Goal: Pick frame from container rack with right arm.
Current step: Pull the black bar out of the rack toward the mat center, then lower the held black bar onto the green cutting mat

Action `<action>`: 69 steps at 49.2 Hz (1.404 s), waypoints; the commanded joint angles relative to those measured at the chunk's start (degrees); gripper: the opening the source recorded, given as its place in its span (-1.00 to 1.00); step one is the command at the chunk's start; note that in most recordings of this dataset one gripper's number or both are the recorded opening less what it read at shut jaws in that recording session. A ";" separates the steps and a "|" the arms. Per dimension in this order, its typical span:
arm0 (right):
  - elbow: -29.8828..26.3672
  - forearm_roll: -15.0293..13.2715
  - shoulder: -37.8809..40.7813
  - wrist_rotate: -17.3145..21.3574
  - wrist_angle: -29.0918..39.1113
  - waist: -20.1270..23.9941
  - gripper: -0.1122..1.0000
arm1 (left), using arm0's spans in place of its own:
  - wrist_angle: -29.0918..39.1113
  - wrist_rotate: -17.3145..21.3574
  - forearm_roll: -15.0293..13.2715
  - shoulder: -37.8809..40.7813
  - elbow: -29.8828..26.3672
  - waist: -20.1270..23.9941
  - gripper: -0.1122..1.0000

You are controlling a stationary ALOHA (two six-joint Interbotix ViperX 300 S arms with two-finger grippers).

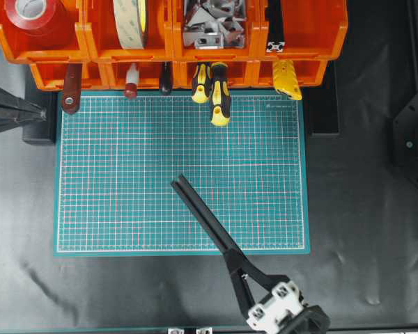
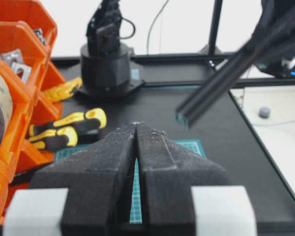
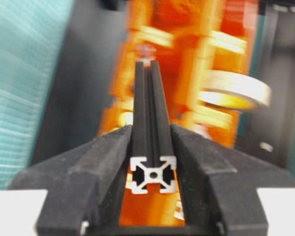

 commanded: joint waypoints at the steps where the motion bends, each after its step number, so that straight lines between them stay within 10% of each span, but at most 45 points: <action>1: 2.46 3.25 -1.93 0.09 -3.87 0.00 -0.35 | -0.26 -0.18 0.09 0.44 -1.76 -0.18 -0.81; 41: 12.13 8.96 -1.41 -3.69 -22.68 -17.14 -0.35 | 1.32 -0.18 0.18 0.53 -1.58 -0.62 -0.81; 69: 15.12 10.90 -1.14 -3.16 -27.33 -18.63 -0.35 | 1.49 -0.09 0.18 0.35 -1.58 -0.62 -0.81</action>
